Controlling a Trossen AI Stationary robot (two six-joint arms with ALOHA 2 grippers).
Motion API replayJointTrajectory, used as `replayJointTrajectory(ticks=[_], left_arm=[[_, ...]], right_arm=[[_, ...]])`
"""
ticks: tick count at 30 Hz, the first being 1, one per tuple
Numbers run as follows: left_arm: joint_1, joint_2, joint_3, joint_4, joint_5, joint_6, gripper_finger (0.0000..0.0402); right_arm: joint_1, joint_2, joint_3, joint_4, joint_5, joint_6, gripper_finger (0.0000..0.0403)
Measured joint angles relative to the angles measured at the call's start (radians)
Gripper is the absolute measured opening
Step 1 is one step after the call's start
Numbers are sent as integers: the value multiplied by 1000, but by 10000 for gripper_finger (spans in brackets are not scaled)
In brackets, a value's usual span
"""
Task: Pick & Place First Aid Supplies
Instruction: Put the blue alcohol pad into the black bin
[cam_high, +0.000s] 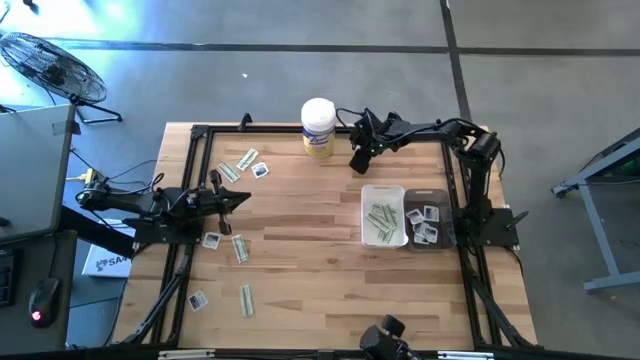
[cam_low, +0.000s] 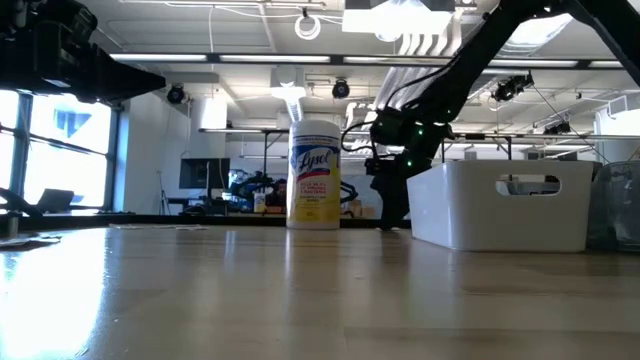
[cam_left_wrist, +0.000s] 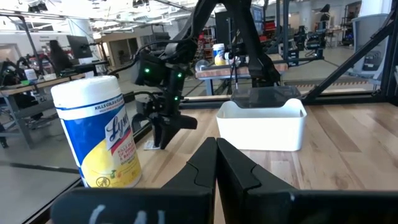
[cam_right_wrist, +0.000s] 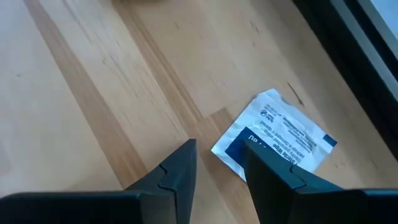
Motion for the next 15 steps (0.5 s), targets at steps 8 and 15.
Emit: replayJointTrajectory(ticks=[8,15], left_arm=[[0,0,0,0,0,0,1],[0,0,0,0,0,0,1]], right_arm=[[3,3,-4,1,34,0,76],[3,3,-4,5,35,24,10]])
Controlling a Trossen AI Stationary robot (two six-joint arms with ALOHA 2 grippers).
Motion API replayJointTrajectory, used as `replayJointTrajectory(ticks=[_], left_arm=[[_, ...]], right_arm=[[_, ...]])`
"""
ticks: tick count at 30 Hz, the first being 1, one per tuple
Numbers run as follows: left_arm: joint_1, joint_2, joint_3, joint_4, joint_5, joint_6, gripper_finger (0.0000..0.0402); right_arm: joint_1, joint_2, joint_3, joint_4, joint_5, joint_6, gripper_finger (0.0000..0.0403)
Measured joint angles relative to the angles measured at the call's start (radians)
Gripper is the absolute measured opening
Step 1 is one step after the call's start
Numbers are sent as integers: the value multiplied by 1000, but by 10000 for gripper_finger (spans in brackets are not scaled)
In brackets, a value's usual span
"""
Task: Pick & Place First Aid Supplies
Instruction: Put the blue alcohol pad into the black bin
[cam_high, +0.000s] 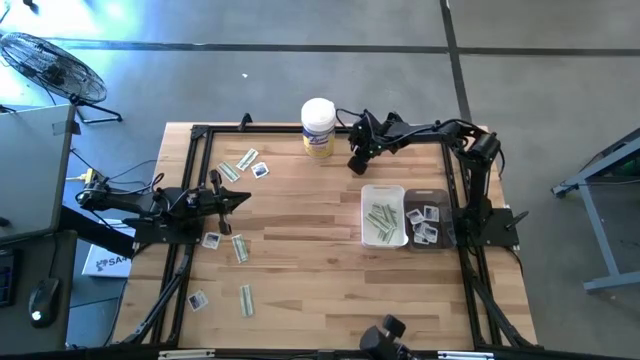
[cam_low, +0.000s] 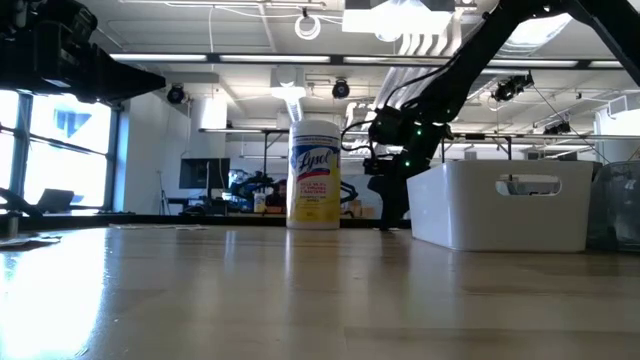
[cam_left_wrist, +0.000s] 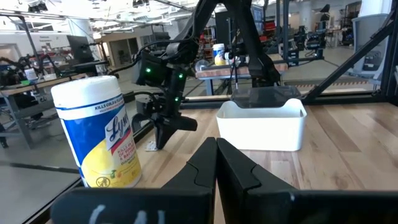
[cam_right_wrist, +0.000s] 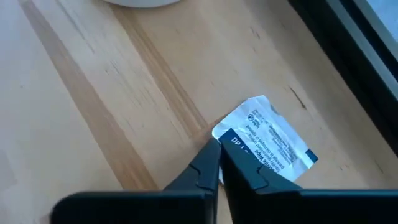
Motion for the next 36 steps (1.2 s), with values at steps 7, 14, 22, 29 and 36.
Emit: replayJointTrajectory(ticks=[7,14,22,29,36], left_arm=[[0,0,0,0,0,0,1],[0,0,0,0,-1,0,1],[0,0,0,0,-1,0,1],[0,0,0,0,-1,0,1],[0,0,0,0,-1,0,1]], right_arm=[[28,-95,-10,-90,20,40,5],[117,-326,-5,-340,69,98,3],[291,-618,-5,-695,106,334,4],[499,-790,-109,-866,100,651,2],[631,-894,-340,-884,109,887,1]])
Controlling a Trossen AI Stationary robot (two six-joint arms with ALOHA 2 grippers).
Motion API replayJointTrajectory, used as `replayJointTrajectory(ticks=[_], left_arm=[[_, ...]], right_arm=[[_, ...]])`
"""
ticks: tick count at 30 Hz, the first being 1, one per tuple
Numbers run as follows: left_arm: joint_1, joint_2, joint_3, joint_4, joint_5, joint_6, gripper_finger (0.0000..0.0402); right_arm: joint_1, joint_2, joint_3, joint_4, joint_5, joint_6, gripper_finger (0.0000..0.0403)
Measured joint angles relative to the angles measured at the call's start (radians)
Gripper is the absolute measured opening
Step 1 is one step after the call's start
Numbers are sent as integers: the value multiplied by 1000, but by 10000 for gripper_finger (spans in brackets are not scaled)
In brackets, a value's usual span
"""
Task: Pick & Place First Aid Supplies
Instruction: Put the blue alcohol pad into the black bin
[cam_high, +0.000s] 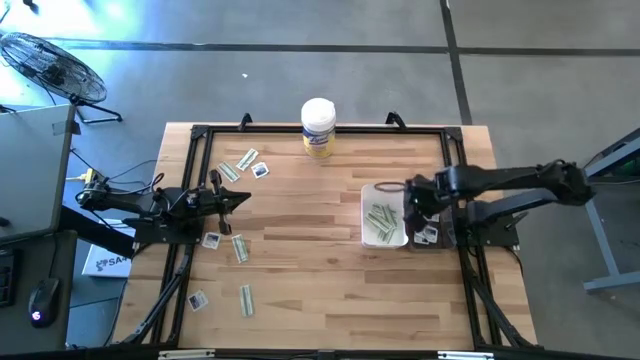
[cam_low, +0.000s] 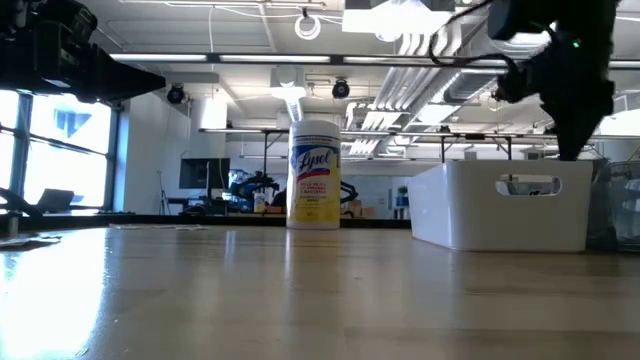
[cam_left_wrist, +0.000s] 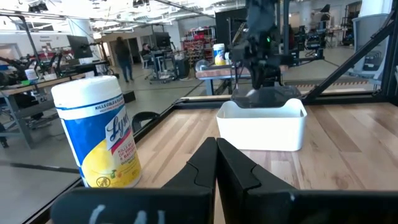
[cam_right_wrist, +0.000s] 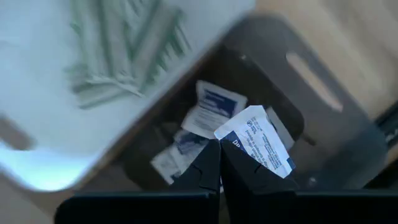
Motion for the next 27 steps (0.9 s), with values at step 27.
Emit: replayJointTrajectory(ticks=[27], left_arm=[[0,0,0,0,0,0,1]], right_arm=[[23,0,224,197,93,-62,99]])
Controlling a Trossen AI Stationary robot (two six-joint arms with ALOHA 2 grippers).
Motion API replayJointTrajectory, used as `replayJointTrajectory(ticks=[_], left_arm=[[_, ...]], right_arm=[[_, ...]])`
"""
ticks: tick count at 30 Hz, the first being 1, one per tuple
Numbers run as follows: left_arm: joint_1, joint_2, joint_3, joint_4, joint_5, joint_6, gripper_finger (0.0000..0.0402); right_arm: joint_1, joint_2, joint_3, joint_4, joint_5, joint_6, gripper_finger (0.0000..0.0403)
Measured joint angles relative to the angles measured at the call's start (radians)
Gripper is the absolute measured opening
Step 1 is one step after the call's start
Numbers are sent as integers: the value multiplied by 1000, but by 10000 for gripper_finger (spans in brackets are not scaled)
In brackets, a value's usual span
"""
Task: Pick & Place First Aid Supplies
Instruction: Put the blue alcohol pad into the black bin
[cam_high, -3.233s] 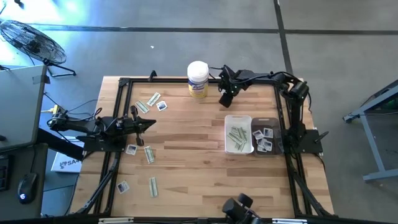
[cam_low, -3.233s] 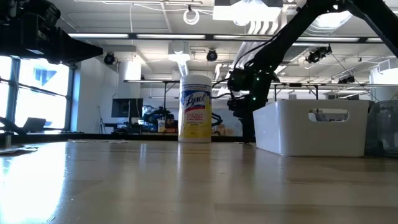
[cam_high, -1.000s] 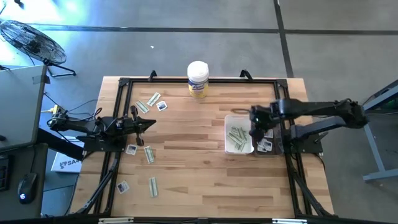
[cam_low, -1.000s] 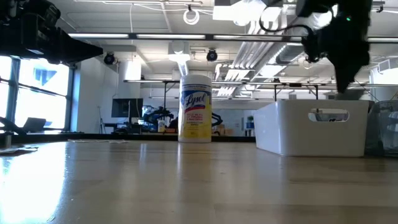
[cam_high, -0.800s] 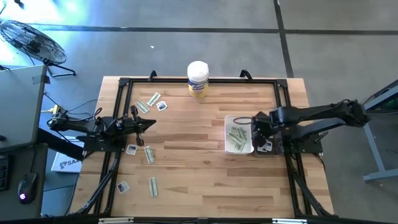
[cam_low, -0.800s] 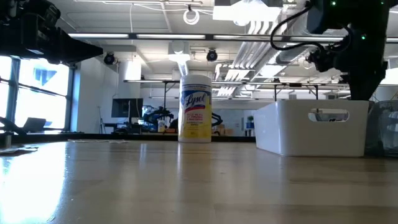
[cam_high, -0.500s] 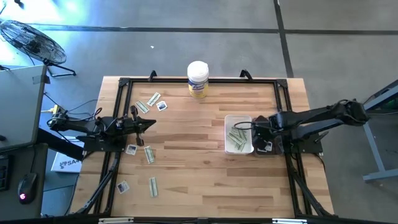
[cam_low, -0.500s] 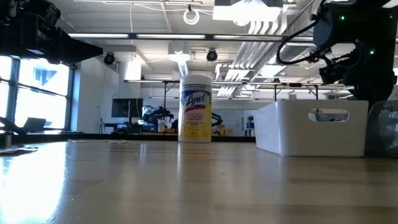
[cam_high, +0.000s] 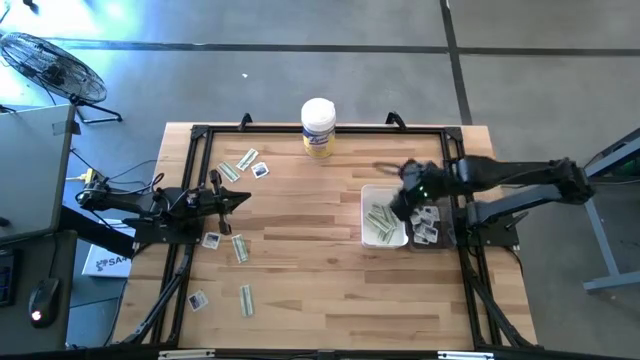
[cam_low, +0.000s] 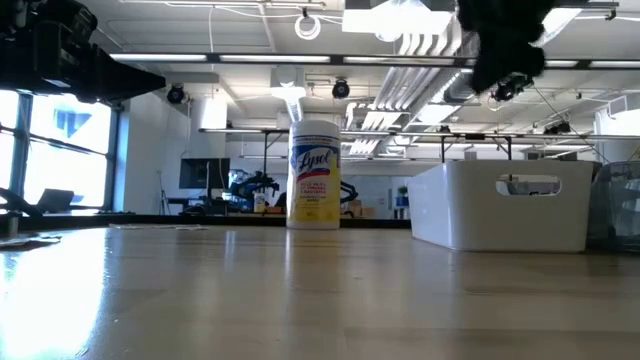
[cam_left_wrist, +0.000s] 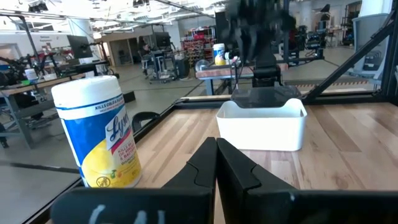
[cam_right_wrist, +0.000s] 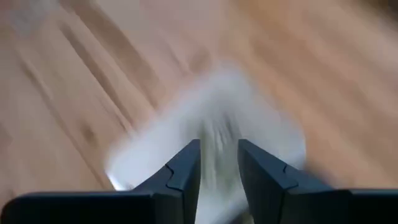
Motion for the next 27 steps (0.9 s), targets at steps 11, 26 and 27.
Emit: replayJointTrajectory(ticks=[11,26,27], left_arm=[[0,0,0,0,0,0,1],[0,0,0,0,0,0,1],[0,0,0,0,0,0,1]], right_arm=[[-1,10,-52,633,113,-456,99],[165,161,-365,1385,-52,-537,99],[187,176,-366,1414,-49,-553,99]])
